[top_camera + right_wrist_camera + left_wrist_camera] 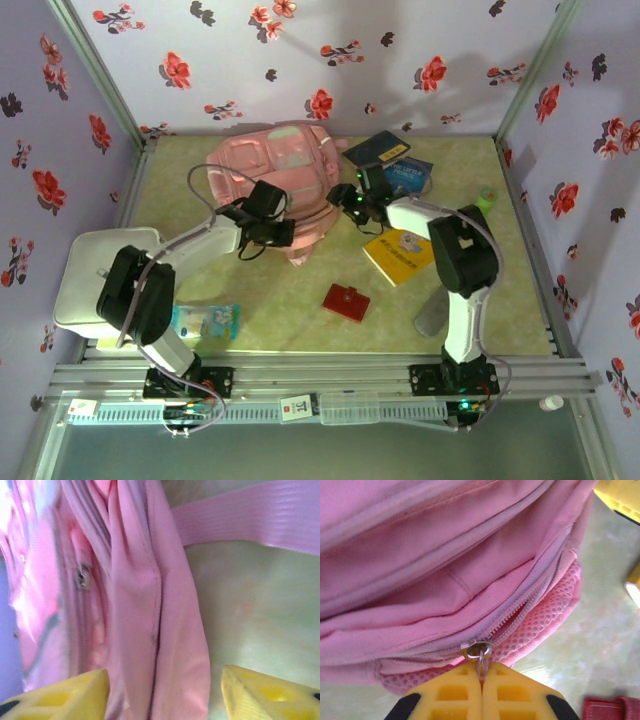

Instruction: Pack books, pencil case, and school supplies into a backpack

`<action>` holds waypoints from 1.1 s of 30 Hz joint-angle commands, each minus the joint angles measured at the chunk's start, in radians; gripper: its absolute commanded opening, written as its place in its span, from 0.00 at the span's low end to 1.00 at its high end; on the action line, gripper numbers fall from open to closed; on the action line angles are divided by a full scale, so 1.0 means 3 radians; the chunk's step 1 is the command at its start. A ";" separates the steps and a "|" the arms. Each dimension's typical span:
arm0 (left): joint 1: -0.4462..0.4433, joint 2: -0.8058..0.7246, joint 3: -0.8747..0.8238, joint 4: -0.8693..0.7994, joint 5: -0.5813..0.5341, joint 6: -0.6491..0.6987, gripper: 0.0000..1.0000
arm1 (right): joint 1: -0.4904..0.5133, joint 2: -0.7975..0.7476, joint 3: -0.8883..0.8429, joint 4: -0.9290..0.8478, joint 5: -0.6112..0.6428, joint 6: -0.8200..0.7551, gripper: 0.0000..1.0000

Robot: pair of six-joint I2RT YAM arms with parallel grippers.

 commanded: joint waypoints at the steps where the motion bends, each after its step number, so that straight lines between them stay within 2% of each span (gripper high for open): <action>1: -0.0085 0.0100 0.0258 -0.0025 0.0213 -0.0126 0.00 | -0.0061 -0.0485 -0.0260 0.0066 0.0142 0.0216 0.70; 4: -0.0114 0.0217 0.0409 -0.0042 0.0323 -0.0213 0.00 | -0.0064 -0.0739 -0.0564 0.0017 0.0205 0.0512 0.74; 8: -0.0153 0.0342 0.0576 -0.0137 0.0388 -0.0221 0.00 | -0.0006 -0.0910 -0.0915 0.0301 0.0096 0.1040 0.78; 16: -0.0173 0.0495 0.0760 -0.0342 0.0445 -0.0164 0.00 | 0.0357 -0.0751 -0.0897 0.0538 0.0115 0.1612 0.82; 25: -0.0184 0.0505 0.0773 -0.0389 0.0460 -0.0133 0.00 | 0.0457 -0.0376 -0.0652 0.0551 0.0076 0.1789 0.81; 33: -0.0186 0.0516 0.0784 -0.0440 0.0460 -0.0095 0.00 | 0.0475 -0.0252 -0.0666 0.0465 0.0097 0.1823 0.69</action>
